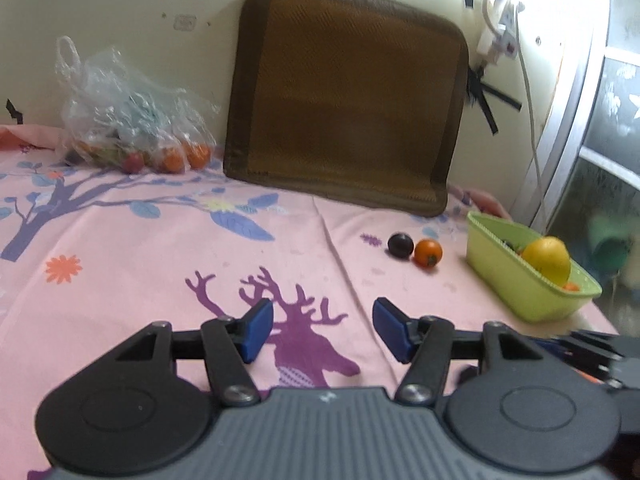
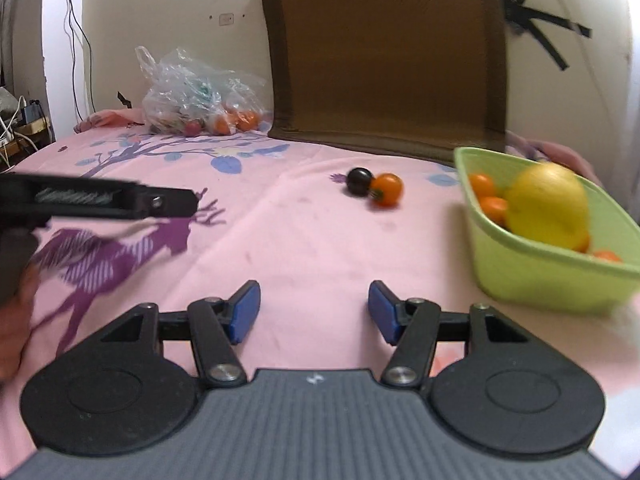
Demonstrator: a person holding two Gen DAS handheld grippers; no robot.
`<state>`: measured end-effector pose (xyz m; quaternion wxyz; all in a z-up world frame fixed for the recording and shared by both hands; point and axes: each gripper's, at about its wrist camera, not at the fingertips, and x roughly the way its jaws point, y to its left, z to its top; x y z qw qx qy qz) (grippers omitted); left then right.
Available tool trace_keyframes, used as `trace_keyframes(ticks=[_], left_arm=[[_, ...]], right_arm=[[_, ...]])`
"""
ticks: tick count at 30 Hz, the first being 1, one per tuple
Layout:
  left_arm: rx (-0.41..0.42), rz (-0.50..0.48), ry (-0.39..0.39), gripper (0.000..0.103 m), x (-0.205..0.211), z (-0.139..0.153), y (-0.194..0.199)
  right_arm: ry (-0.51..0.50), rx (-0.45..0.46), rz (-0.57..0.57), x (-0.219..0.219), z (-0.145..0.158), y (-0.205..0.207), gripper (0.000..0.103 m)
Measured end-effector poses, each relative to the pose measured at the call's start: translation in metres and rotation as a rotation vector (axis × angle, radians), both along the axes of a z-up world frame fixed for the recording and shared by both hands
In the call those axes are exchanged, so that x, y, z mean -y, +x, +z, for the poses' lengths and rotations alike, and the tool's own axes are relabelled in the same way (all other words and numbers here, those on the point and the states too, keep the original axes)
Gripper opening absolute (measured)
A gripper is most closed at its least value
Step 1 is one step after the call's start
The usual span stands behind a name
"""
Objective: Organize fruits
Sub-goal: 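Move both open tools toward the dark and orange cherry tomatoes, then grasp the dark tomato with the left tool while the right tool grasps the orange tomato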
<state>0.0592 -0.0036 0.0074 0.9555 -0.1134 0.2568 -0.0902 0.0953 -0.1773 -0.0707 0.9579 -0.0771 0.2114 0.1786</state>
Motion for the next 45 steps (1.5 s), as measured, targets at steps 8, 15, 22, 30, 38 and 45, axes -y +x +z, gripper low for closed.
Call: trace_keyframes(ticks=[8,15,22,30,38,45], left_arm=[[-0.011,0.013,-0.099,0.059,-0.015,0.000,0.004],[-0.012,0.009,-0.110,0.059,-0.016,-0.002,0.004],[-0.019,0.003,-0.124,0.060,-0.017,-0.003,0.006],[-0.016,0.010,-0.132,0.061,-0.018,-0.003,0.006],[-0.015,0.020,-0.158,0.061,-0.022,-0.003,0.006],[0.001,0.004,-0.162,0.061,-0.020,-0.002,0.003]], right_arm=[[-0.014,0.099,-0.095,-0.016,0.016,0.050,0.061],[-0.110,0.124,-0.119,-0.029,0.020,0.094,0.062],[-0.158,0.018,-0.114,-0.033,0.016,0.126,0.062],[-0.155,-0.011,-0.064,-0.034,0.018,0.128,0.044],[-0.177,0.100,0.044,-0.037,0.018,0.073,0.029],[-0.153,0.089,0.179,-0.020,0.007,-0.002,0.039]])
